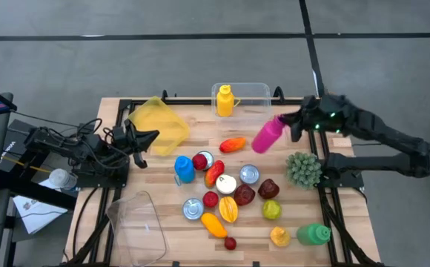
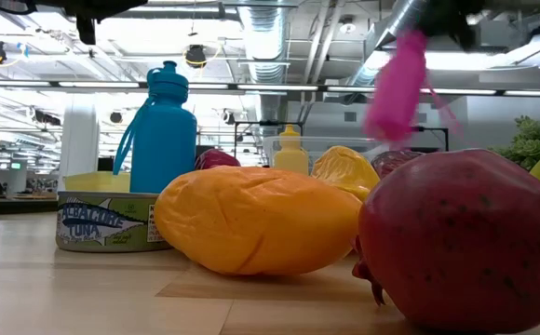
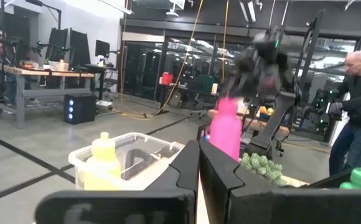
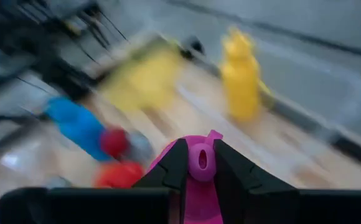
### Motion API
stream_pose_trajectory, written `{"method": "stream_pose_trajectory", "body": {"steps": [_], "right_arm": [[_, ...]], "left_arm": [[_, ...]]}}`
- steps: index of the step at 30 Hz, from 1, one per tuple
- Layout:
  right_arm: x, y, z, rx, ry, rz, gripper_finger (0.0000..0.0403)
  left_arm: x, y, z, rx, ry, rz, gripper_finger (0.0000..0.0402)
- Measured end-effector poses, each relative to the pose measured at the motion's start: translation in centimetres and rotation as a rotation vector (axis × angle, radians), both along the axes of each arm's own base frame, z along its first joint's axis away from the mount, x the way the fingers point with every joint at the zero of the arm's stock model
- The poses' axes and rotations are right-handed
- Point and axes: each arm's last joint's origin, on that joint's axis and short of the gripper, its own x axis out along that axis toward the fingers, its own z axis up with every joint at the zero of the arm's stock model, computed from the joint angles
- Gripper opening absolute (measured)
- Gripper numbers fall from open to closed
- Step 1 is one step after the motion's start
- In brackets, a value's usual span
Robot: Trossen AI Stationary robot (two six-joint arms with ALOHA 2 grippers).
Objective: Pick & Place Food Item
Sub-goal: Put the pink water bottle into the white transparent bin
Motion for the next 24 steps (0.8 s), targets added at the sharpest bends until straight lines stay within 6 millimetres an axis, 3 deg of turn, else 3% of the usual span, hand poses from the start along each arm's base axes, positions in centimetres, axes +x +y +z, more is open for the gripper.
{"method": "stream_pose_trajectory", "body": {"steps": [5, 9, 15, 18, 21, 24], "right_arm": [[3.2, -1.2, 5.7, -0.148, -0.023, -0.048, 0.0046], [6.6, -4.3, 7.2, -0.211, 0.056, -0.158, 0.0046], [11.0, -10.0, 3.3, -0.201, 0.292, -0.198, 0.0046], [11.5, -11.8, 1.8, -0.209, 0.362, -0.209, 0.0046], [11.9, -13.2, 0.8, -0.219, 0.317, -0.197, 0.0046], [11.1, -14.0, -0.5, -0.164, 0.289, -0.184, 0.0046]], "left_arm": [[0.0, 0.0, -0.1, -0.003, 0.003, -0.001, 0.0], [0.0, 0.0, -0.1, -0.002, 0.012, -0.002, 0.0], [0.0, 0.0, -0.2, -0.001, 0.014, -0.001, 0.0], [0.0, 0.0, -0.1, 0.0, 0.013, -0.001, 0.0], [0.0, 0.0, -0.1, 0.0, 0.014, 0.0, 0.0], [0.0, 0.0, -0.1, 0.0, 0.014, 0.0, 0.0]]}}
